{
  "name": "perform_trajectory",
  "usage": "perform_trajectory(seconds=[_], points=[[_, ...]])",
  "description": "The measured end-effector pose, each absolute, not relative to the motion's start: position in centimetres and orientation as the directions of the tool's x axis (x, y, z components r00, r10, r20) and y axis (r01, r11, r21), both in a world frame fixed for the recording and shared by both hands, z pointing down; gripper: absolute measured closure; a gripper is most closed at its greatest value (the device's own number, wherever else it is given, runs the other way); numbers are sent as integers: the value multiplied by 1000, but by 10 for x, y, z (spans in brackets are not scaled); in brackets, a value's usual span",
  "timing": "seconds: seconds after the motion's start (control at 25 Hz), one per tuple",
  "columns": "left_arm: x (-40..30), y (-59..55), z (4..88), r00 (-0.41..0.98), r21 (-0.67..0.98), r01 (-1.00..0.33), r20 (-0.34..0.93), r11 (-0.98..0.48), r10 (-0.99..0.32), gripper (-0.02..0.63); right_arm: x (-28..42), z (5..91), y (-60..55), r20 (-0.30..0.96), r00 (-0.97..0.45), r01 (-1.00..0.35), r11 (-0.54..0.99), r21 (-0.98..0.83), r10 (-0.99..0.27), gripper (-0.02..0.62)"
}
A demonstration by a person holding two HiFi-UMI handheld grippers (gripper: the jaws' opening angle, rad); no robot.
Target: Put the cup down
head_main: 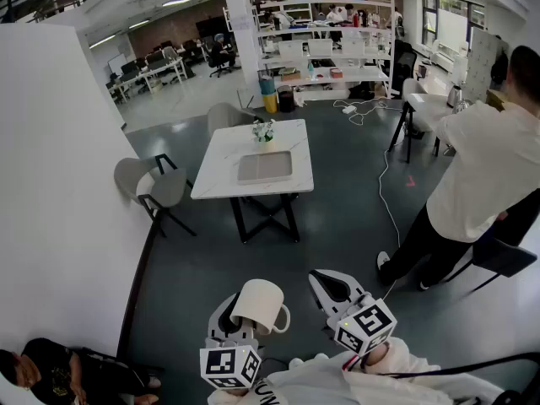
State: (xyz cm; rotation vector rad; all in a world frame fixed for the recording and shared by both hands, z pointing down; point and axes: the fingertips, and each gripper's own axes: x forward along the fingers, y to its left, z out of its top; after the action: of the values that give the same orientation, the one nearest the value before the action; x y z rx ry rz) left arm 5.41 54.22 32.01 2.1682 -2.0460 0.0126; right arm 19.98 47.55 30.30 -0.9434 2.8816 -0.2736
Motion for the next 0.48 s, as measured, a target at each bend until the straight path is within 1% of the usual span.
perform_trajectory(seconds=[0.48], points=[[60, 533, 317, 50, 94, -995, 124, -38, -991, 560, 207, 298, 465, -46, -793, -589, 784, -194, -607, 591]])
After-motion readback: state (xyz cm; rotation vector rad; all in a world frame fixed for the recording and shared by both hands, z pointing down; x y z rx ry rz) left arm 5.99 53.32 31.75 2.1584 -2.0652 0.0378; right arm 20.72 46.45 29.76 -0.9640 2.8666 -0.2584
